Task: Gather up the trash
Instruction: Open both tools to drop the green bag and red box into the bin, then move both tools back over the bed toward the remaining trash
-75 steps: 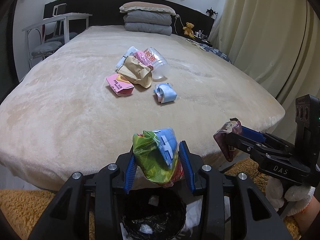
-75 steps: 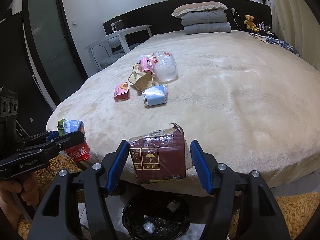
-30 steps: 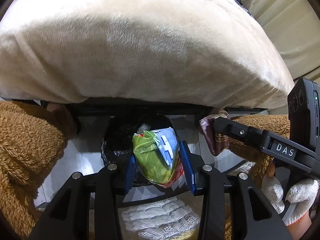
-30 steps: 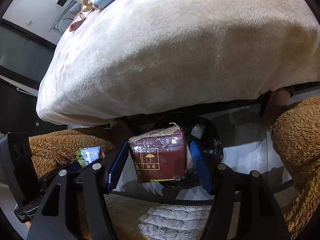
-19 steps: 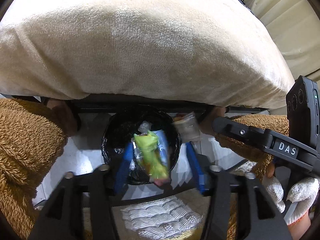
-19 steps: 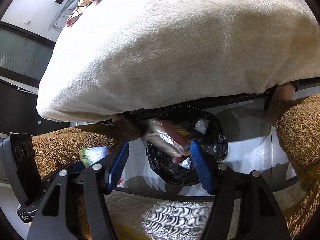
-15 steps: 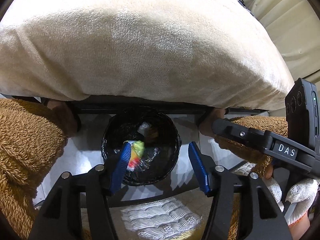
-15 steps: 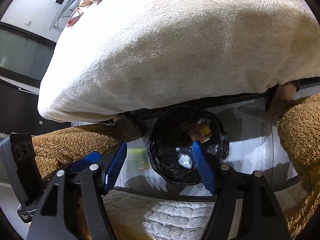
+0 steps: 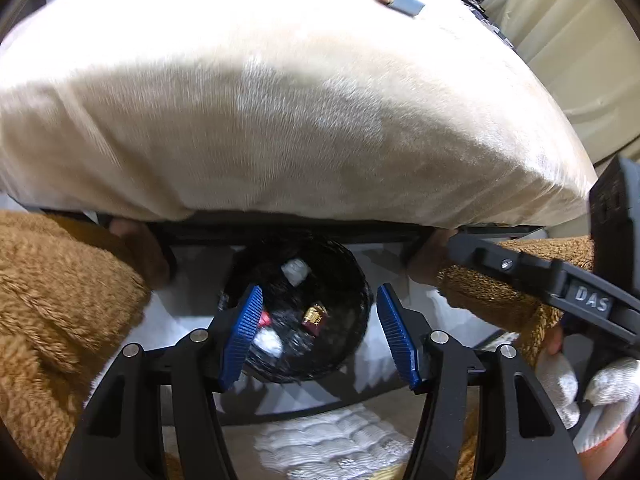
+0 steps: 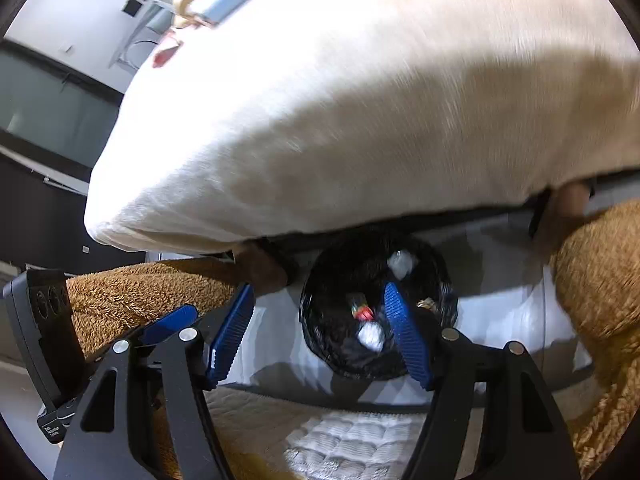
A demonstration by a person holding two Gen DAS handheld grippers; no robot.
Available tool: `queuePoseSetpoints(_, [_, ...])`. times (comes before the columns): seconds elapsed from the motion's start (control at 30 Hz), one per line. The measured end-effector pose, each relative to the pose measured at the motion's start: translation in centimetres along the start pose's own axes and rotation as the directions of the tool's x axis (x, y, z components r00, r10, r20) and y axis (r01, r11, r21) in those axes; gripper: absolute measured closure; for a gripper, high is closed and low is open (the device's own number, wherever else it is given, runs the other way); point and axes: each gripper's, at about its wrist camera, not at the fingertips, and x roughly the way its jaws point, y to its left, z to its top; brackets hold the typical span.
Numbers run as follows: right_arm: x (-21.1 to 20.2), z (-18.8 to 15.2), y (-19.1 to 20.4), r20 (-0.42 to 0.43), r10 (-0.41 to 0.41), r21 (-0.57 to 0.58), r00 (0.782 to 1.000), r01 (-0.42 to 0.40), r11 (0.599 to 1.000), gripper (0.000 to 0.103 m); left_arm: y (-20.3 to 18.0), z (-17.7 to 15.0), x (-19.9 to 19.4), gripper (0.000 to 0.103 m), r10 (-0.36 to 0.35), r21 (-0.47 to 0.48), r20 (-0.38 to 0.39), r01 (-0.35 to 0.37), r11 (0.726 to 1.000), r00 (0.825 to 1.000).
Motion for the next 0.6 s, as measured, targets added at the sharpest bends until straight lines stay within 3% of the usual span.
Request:
queuePoseSetpoints(0.13, [-2.4,-0.2,1.7,0.110,0.031,-0.091,0.993,-0.021,0.996,0.035,-0.6,0.1,-1.8,0.045,0.024,0.035,0.084,-0.027,0.999,0.996])
queuePoseSetpoints(0.3, [-5.4,-0.7,3.5,0.245,0.049,-0.206,0.968,0.002,0.979,0.035,-1.1,0.1,-4.5,0.045,0.006,0.084,0.200,-0.023,0.996,0.980])
queuePoseSetpoints(0.6, [-8.4,0.3,5.8,0.387,0.071,-0.349,0.920,0.074,0.934,0.031,-0.9,2.5,-7.6,0.045,-0.036,0.126,0.293,-0.001,0.992,0.955])
